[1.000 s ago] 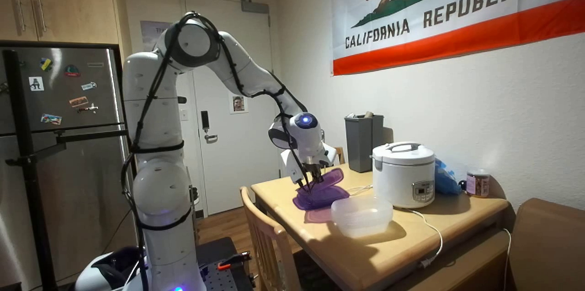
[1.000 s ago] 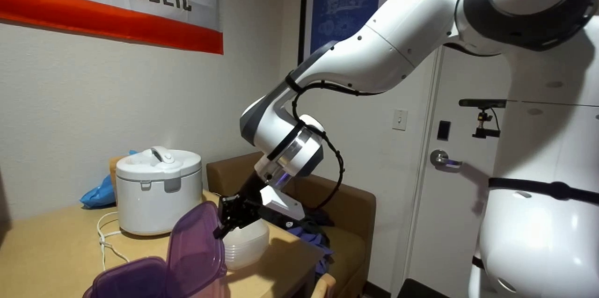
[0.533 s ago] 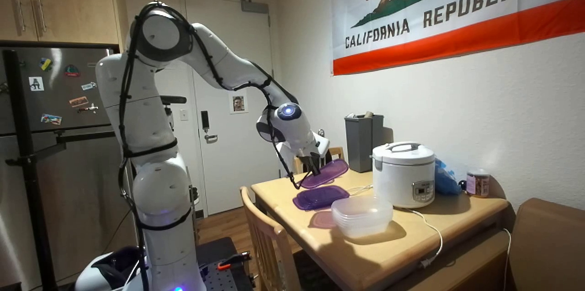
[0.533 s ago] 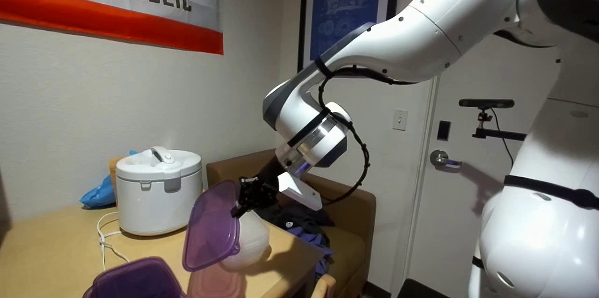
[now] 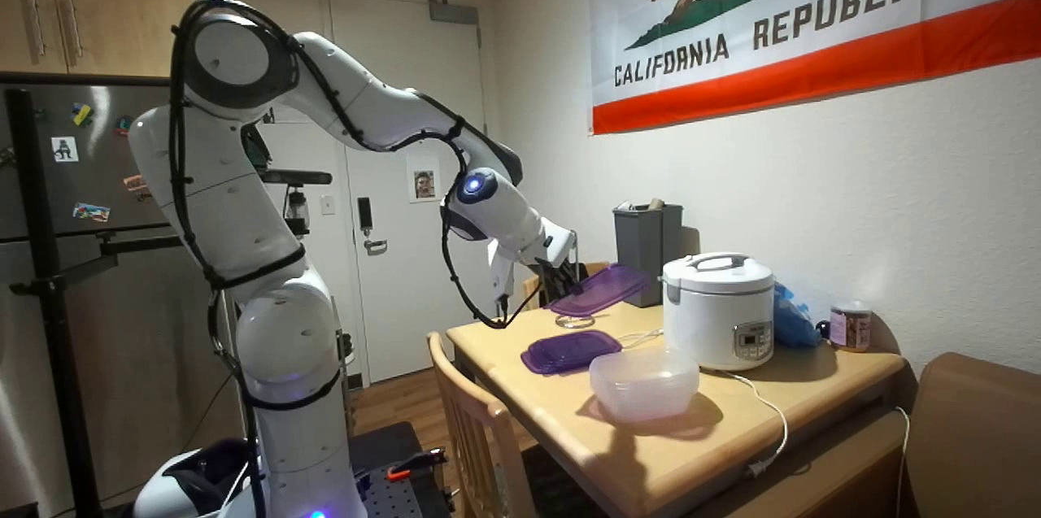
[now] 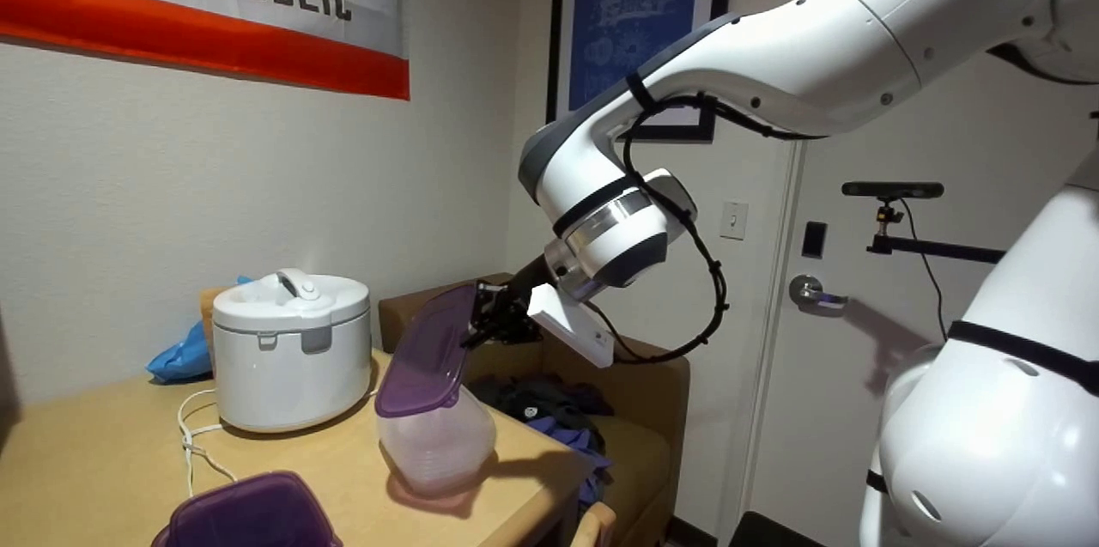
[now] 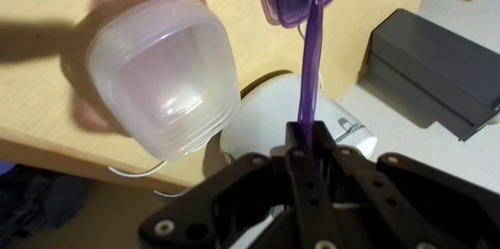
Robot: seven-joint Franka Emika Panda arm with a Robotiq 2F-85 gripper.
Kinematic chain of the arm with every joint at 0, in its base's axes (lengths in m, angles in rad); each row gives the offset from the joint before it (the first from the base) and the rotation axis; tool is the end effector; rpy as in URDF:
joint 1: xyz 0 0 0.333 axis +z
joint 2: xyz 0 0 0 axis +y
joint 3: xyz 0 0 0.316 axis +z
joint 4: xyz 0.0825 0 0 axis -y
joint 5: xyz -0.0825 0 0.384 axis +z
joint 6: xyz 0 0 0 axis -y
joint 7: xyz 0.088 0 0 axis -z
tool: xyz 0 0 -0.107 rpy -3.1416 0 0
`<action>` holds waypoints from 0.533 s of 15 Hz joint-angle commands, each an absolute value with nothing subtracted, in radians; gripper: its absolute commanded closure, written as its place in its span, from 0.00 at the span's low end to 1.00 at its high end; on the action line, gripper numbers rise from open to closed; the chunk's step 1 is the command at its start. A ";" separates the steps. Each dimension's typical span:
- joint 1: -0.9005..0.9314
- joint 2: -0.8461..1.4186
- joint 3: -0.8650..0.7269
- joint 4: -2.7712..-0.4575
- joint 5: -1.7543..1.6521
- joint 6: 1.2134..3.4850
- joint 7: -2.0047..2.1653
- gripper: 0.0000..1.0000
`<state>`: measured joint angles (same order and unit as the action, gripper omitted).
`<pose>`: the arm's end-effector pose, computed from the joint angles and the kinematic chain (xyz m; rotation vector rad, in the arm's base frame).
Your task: Take one purple lid and put them on the clear bowls
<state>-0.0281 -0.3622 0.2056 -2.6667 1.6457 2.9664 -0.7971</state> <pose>0.3974 0.0005 0.3793 -2.3977 0.7086 -0.9106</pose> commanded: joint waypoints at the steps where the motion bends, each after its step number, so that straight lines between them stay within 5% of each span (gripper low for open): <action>1: -0.028 -0.366 0.206 -2.667 1.663 2.987 -0.806 0.98; 2: -0.028 -0.366 0.206 -2.667 1.665 2.990 -0.808 0.91; 8: -0.032 -0.329 0.229 -2.655 1.650 3.071 -0.777 0.98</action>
<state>-0.0278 -0.3563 0.2060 -2.6665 1.6627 2.9945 -0.8070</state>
